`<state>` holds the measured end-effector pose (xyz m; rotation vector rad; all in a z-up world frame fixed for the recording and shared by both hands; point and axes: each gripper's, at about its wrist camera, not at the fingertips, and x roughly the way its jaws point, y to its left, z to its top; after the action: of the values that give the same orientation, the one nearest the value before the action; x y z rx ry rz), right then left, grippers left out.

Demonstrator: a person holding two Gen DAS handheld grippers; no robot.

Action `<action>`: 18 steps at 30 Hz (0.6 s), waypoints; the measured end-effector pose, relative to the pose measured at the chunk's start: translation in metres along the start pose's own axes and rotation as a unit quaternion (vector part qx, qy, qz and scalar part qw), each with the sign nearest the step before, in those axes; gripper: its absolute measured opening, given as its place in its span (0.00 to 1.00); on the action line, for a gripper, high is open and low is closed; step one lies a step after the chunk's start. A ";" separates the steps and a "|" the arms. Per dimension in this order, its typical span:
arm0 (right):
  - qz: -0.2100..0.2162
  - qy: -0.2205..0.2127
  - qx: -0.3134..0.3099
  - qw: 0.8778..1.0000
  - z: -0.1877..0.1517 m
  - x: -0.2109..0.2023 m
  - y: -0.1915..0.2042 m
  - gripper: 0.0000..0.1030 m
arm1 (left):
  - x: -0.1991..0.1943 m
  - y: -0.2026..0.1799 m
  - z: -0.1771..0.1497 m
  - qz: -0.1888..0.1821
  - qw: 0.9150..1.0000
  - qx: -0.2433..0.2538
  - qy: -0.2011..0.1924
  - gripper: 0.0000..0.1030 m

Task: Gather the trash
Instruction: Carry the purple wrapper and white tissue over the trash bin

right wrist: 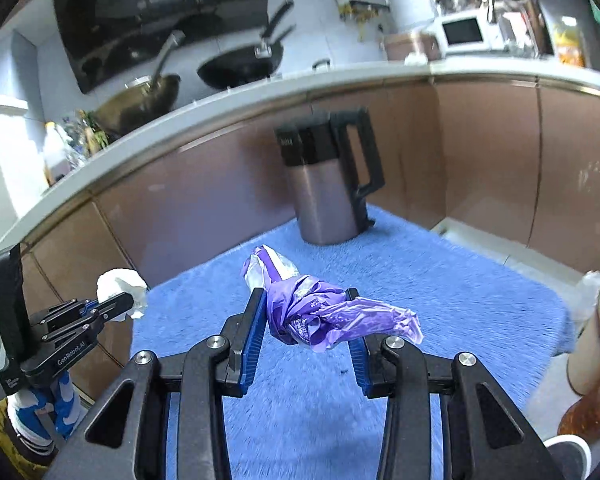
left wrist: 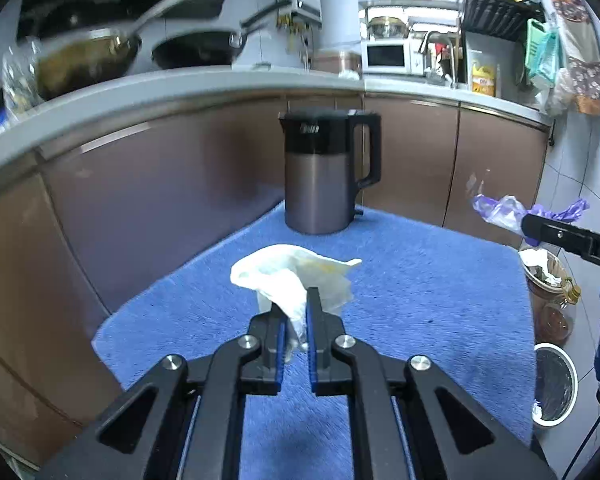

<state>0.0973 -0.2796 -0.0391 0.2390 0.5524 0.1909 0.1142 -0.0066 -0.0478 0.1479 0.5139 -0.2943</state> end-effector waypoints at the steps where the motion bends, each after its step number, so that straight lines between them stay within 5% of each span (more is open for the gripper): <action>1: -0.004 -0.009 -0.002 1.000 -0.003 -0.013 0.002 0.37 | -0.008 -0.005 0.000 0.003 1.000 0.005 -0.007 0.07; 8: -0.025 -0.060 0.008 0.998 -0.017 -0.092 -0.003 0.37 | -0.062 -0.043 -0.006 0.018 0.998 0.043 -0.052 0.08; 18: -0.092 -0.101 0.026 0.990 -0.047 -0.176 -0.030 0.37 | -0.092 -0.097 -0.007 -0.015 0.993 0.081 -0.083 0.08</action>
<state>-0.0714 -0.3424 0.0009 0.2531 0.3753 -0.0274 0.0041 -0.0748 -0.0138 0.2704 0.3274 -0.3745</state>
